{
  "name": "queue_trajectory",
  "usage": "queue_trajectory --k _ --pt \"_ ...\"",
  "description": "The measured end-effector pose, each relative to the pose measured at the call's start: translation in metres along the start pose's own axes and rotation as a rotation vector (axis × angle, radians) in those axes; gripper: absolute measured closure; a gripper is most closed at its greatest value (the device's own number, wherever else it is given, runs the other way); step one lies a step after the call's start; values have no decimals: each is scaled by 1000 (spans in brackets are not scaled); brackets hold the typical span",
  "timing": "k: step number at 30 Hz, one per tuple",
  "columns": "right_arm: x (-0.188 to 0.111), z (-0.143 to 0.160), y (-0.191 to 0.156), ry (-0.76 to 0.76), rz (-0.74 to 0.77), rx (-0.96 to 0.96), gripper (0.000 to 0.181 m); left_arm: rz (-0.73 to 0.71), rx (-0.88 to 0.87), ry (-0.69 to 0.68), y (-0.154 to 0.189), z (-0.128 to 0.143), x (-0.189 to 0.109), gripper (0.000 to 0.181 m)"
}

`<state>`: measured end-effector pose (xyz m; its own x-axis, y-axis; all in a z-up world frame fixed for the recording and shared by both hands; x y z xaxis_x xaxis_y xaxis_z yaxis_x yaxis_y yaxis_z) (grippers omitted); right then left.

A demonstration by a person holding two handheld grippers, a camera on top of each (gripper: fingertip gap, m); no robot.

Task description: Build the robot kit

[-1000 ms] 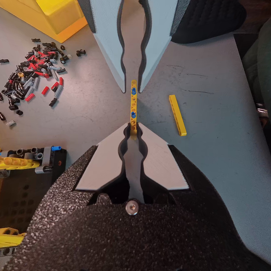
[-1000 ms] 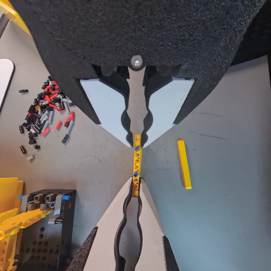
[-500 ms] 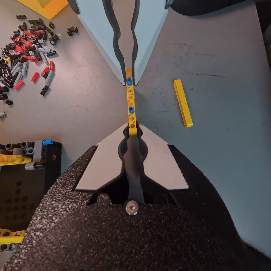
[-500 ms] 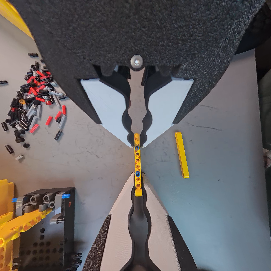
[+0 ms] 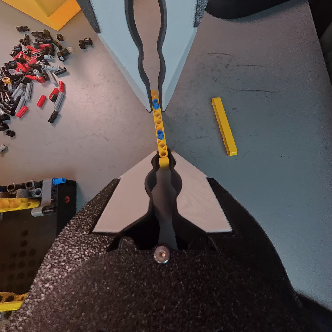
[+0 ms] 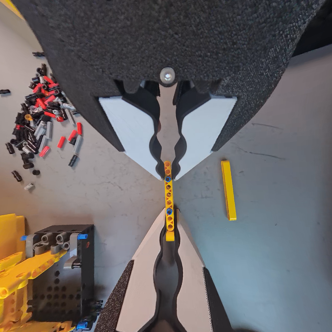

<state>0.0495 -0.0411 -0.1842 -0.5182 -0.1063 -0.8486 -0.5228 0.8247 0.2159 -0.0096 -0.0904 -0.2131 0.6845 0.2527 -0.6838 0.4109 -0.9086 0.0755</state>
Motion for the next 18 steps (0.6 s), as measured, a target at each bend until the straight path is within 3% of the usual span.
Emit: queue_trajectory --k 11,14,18 --pt "1 -3 -1 -115 -70 -48 174 12 -16 5 -2 0 0 175" --pt "1 -20 -6 -63 -47 -87 165 14 -16 4 -2 0 1 175" --pt "10 -30 -4 -88 -15 -127 173 9 -13 3 -1 0 1 175"
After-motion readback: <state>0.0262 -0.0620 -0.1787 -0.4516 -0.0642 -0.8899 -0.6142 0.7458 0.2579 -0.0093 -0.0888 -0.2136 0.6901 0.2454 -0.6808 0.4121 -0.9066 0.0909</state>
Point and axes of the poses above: each gripper's, where its closed fingertips meet, x out along the fingers, z out of its underside, y = z × x across the jaws, the point moved 4 cm from there along -x, back along the fingers, and after that the axes turned 10 degrees about z, right-handed, at the moved point
